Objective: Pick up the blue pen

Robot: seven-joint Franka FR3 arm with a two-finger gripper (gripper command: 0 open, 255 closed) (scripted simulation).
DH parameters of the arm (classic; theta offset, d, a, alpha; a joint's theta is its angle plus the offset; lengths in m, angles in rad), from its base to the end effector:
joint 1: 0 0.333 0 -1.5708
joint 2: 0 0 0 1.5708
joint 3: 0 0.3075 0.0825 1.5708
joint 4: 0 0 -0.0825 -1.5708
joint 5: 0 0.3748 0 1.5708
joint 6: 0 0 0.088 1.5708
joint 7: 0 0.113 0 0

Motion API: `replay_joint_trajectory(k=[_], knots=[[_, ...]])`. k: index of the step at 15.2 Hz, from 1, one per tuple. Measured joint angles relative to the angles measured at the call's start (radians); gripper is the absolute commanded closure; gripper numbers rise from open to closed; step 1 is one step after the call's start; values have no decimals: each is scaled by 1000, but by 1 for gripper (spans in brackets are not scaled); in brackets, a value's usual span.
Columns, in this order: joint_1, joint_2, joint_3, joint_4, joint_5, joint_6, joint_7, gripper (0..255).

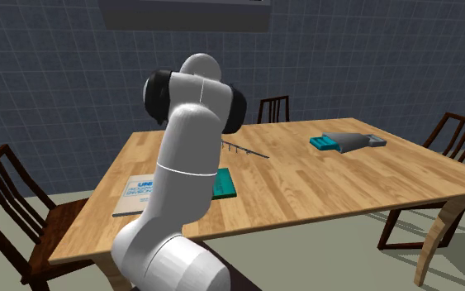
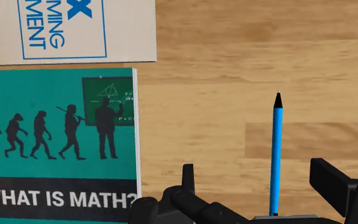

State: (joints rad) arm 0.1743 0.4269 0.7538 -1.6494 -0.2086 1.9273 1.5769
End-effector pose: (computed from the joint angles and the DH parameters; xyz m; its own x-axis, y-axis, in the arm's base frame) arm 0.4340 0.4668 0.4065 0.8133 -0.5741 -0.0941 -0.5744 -0.8181 0.0274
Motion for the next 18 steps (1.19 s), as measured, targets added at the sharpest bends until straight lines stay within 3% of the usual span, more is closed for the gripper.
replay_joint_trajectory(k=[4,11,12,18], knots=[[96,137,-44,158,-67,-28,78,0],[111,181,-63,134,-93,34,95,0],[112,184,-65,134,-95,37,96,255],[114,187,-66,135,-96,40,97,255]])
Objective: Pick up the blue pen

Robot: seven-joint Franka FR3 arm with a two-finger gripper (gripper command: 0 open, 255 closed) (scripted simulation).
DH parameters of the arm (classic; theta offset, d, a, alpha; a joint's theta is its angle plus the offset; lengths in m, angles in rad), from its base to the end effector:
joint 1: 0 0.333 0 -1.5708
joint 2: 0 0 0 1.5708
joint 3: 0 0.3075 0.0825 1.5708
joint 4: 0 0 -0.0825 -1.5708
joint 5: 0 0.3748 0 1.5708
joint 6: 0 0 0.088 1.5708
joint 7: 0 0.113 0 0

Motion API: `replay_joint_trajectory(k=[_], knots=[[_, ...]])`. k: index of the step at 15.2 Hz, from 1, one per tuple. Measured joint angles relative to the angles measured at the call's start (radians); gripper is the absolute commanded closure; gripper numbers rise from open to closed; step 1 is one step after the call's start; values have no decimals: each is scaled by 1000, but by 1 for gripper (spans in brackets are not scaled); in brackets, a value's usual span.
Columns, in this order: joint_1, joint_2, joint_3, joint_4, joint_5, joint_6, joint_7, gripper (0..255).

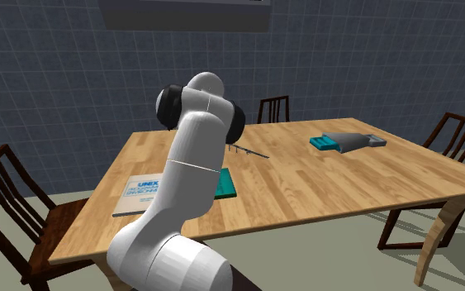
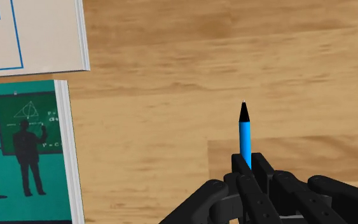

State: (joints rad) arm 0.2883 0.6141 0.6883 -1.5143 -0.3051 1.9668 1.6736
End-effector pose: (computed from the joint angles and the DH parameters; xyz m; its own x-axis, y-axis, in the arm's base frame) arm 0.4555 0.5026 0.3539 0.7838 -0.6139 -0.0944 -0.6145 -0.7885 0.0253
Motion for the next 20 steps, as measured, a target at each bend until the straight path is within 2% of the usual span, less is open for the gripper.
replay_joint_trajectory(k=[6,20], knots=[[-2,-5,2,7,3,-11,-3,255],[5,-51,25,126,36,-165,-15,255]])
